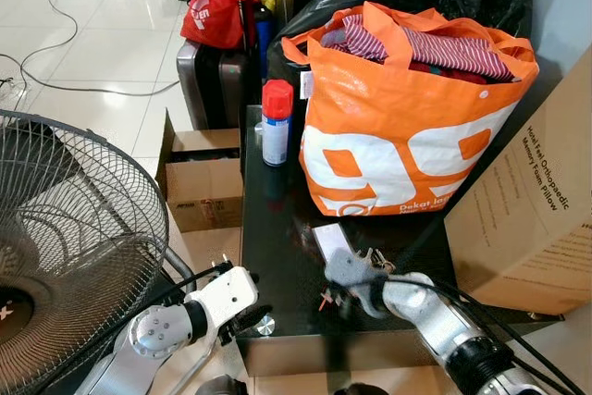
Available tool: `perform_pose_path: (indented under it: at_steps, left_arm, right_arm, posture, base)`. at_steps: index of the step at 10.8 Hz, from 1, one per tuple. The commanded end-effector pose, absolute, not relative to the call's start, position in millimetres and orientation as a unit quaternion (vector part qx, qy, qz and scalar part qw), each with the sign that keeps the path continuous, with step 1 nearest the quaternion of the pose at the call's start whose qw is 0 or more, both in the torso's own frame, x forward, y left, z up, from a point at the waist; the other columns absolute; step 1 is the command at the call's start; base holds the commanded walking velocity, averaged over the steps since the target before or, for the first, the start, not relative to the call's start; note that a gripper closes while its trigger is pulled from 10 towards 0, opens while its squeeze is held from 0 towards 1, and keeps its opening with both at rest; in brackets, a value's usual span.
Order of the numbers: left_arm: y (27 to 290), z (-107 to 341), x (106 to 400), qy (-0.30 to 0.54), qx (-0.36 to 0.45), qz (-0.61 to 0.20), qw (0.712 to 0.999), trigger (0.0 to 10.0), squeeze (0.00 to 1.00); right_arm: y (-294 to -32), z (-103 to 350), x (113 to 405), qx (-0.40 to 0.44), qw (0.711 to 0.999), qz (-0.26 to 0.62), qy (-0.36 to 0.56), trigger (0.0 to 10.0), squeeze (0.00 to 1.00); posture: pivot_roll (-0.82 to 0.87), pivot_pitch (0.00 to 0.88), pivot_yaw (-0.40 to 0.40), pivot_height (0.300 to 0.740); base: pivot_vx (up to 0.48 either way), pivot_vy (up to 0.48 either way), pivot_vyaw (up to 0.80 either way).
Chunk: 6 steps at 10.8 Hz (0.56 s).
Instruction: Hang keys on a hook
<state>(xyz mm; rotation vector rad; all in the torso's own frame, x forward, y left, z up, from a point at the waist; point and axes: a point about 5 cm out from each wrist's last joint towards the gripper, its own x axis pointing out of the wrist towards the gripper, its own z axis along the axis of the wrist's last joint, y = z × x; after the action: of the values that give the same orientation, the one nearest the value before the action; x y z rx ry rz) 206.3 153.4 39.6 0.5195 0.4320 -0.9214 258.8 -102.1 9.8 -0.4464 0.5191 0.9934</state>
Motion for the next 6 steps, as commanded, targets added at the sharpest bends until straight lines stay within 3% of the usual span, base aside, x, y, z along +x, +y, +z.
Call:
perform_pose_path:
  at_steps: [1, 2, 3, 4, 5, 6]
  left_arm:
    - [153.1, 37.6, 203.0, 0.21, 0.243, -0.443, 0.837, 10.0, 0.0]
    - [153.8, 37.1, 202.6, 0.211, 0.243, -0.443, 0.837, 10.0, 0.0]
    - [154.1, 36.4, 202.0, 0.211, 0.243, -0.443, 0.837, 10.0, 0.0]
    - [154.5, 36.0, 201.6, 0.212, 0.243, -0.443, 0.836, 10.0, 0.0]
    - [154.8, 35.7, 201.0, 0.213, 0.244, -0.443, 0.836, 10.0, 0.0]
    - [155.7, 35.6, 200.4, 0.214, 0.247, -0.444, 0.834, 10.0, 0.0]
  right_arm:
    - [-102.6, 19.8, 263.1, -0.169, 0.84, 0.463, 0.225, 3.4, 0.0]
    - [-103.3, 27.0, 266.3, -0.149, 0.847, 0.465, 0.213, 10.0, 0.71]
    - [-107.0, 28.9, 268.0, -0.17, 0.839, 0.472, 0.21, 10.0, 1.0]
    - [-111.2, 27.1, 269.6, -0.241, 0.82, 0.478, 0.204, 10.0, 1.0]
    - [-117.9, 22.9, 271.3, -0.349, 0.771, 0.492, 0.204, 10.0, 1.0]
    - [-117.7, 24.9, 273.0, -0.393, 0.739, 0.509, 0.199, 10.0, 1.0]
  posture:
    - [-0.05, 0.095, -0.039, 0.74]
    - [-0.06, 0.094, -0.041, 0.74]
    - [-0.05, 0.095, -0.043, 0.74]
    - [-0.05, 0.094, -0.043, 0.74]
    - [-0.05, 0.093, -0.044, 0.74]
    - [-0.05, 0.092, -0.045, 0.74]
  base:
    - [0.0, 0.0, 0.0]
    - [0.0, 0.0, 0.0]
    - [0.0, 0.0, 0.0]
    - [0.0, 0.0, 0.0]
    - [0.0, 0.0, 0.0]
    - [0.0, 0.0, 0.0]
